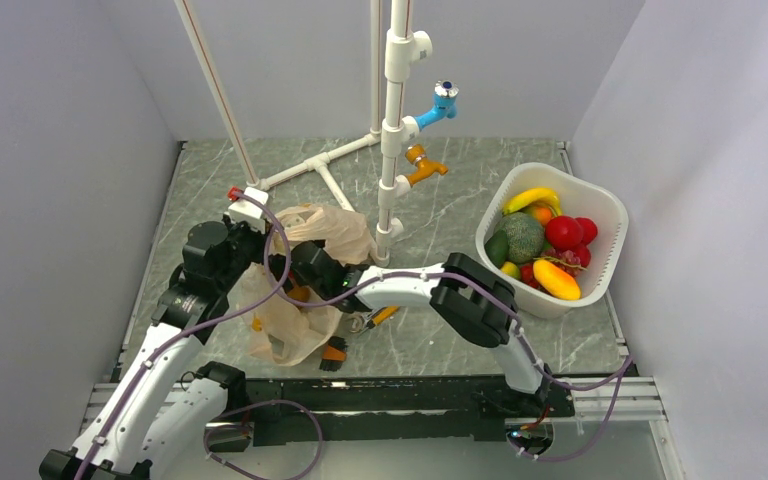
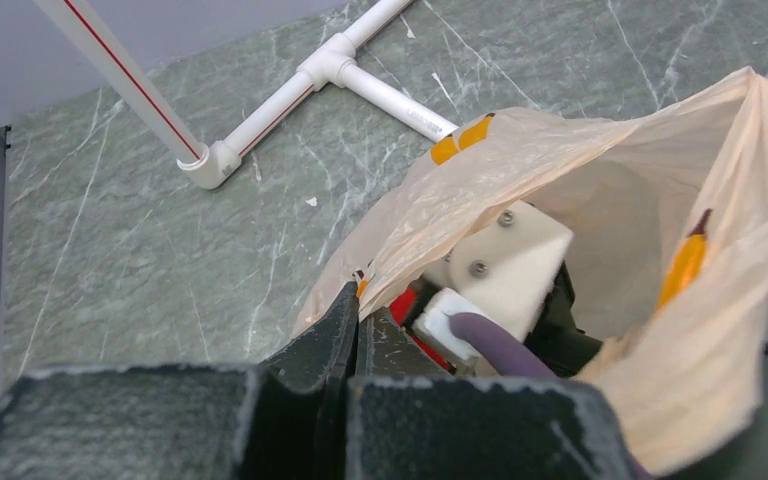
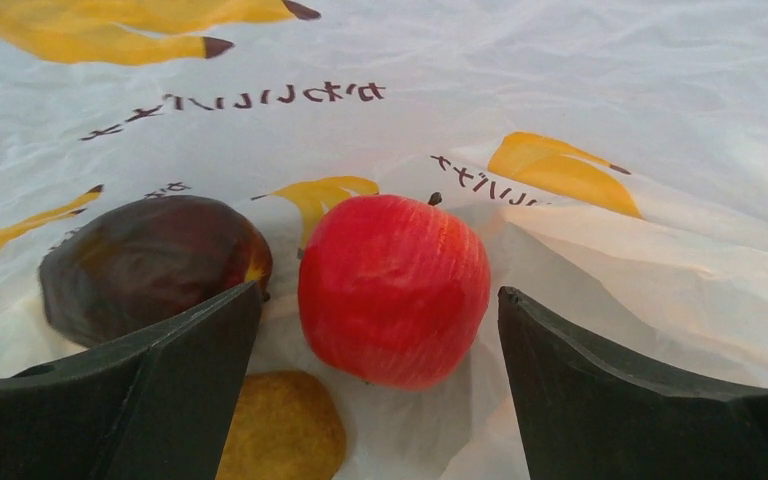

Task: Take the fake fruits out of the plastic bag
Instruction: Take out the fake fruit from the plastic bag.

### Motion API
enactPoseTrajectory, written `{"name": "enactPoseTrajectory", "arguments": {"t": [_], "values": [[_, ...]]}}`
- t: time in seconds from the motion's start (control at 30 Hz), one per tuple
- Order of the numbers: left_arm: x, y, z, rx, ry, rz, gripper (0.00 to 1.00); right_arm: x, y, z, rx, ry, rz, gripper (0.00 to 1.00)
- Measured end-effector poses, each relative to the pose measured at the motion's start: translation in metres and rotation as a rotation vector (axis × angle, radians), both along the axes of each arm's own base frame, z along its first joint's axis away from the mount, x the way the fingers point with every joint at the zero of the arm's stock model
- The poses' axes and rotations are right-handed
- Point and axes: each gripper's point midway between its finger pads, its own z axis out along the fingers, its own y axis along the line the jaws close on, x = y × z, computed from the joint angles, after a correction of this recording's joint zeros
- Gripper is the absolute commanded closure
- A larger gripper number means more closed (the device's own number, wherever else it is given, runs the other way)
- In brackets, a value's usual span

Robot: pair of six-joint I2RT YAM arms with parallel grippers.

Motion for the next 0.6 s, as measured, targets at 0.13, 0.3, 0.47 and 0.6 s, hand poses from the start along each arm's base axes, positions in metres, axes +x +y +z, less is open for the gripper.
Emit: {"name": "enactPoseTrajectory", "arguments": {"t": [0.13, 0.3, 0.47, 0.6], "values": [[0.000, 0.001, -0.003, 0.003, 0.005, 0.006, 1.00, 0.009, 0.004, -0.014, -0.011, 0.008, -0.012, 0.13], [0.001, 0.002, -0.004, 0.006, 0.008, 0.012, 1.00, 0.014, 0.005, -0.028, -0.025, 0.019, -0.014, 0.27], [0.001, 0.002, -0.003, 0.006, 0.005, 0.012, 1.00, 0.015, 0.006, -0.027, -0.022, 0.023, -0.004, 0.54], [0.002, 0.004, -0.004, 0.009, 0.005, 0.024, 1.00, 0.014, 0.006, -0.028, -0.020, 0.032, -0.001, 0.70]]}}
